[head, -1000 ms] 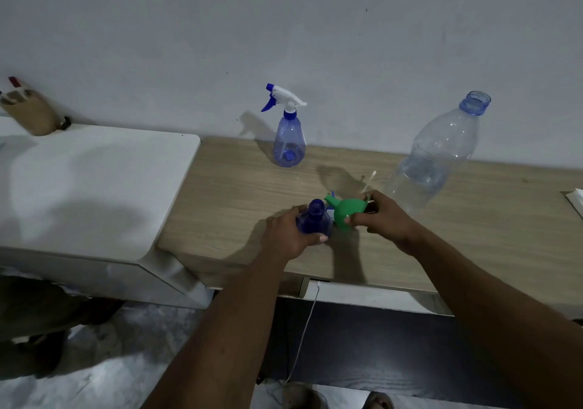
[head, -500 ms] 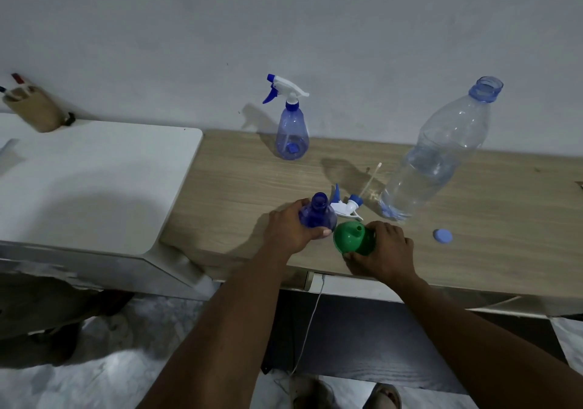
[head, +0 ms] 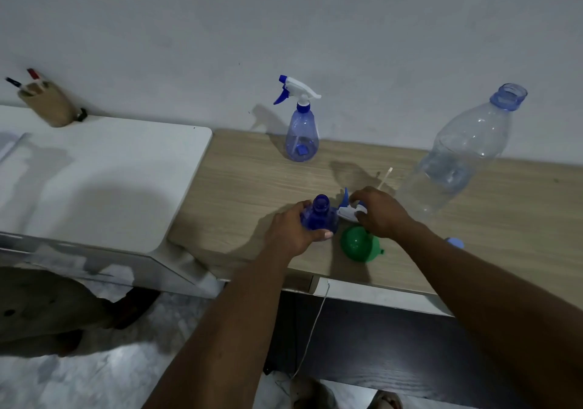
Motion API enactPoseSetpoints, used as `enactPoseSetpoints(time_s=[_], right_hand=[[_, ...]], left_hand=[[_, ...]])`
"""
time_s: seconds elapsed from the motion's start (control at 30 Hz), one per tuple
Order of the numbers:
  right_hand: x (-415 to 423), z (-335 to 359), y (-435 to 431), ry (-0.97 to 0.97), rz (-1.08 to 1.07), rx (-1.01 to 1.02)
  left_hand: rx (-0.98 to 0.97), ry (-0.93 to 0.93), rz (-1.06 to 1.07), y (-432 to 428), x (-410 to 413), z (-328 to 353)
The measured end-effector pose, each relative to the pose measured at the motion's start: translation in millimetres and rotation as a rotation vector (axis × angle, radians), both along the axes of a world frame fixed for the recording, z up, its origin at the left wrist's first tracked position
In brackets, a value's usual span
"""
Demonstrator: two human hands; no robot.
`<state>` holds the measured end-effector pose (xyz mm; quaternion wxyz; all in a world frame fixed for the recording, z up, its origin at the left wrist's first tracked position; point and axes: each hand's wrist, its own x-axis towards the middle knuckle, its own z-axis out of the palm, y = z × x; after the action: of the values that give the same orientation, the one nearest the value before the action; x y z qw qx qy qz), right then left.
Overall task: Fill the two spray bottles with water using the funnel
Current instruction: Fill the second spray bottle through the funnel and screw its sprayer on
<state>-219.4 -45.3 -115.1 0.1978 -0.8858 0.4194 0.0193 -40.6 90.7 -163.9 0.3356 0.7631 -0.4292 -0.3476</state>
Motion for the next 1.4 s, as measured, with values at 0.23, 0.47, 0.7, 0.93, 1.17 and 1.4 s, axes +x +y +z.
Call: enactPoseSetpoints(time_s=[0.23,0.47,0.7,0.93,1.17,1.4], right_hand=[[23.7,-12.8,-19.0,0.139,0.029,0.078],[31.0,-18.9,-26.5,0.181,0.074,-0.035],[21.0,6.2,-28.8,-0.03,0.073,-0.164],[23.4,73.8,-14.5,-0.768,-0.332,0.258],[24.9,95.0,-8.7,-0.85,-0.342,0.366],[38.4,134.9,-4.5,-0.738,-0.091,0.033]], left_hand=[[-0.033,0.051,0.006,0.1,6.4,-4.6],[-0.024,0.047,0.019,-0.3,4.7,-7.2],[-0.006,0.04,0.032,-1.2,4.7,-4.7],[0.023,-0.006,0.014,-3.9,5.2,-1.2],[0.064,-0.085,-0.007,-2.1,3.2,13.9],[0.074,-0.068,0.012,-1.5,-0.2,18.0]])
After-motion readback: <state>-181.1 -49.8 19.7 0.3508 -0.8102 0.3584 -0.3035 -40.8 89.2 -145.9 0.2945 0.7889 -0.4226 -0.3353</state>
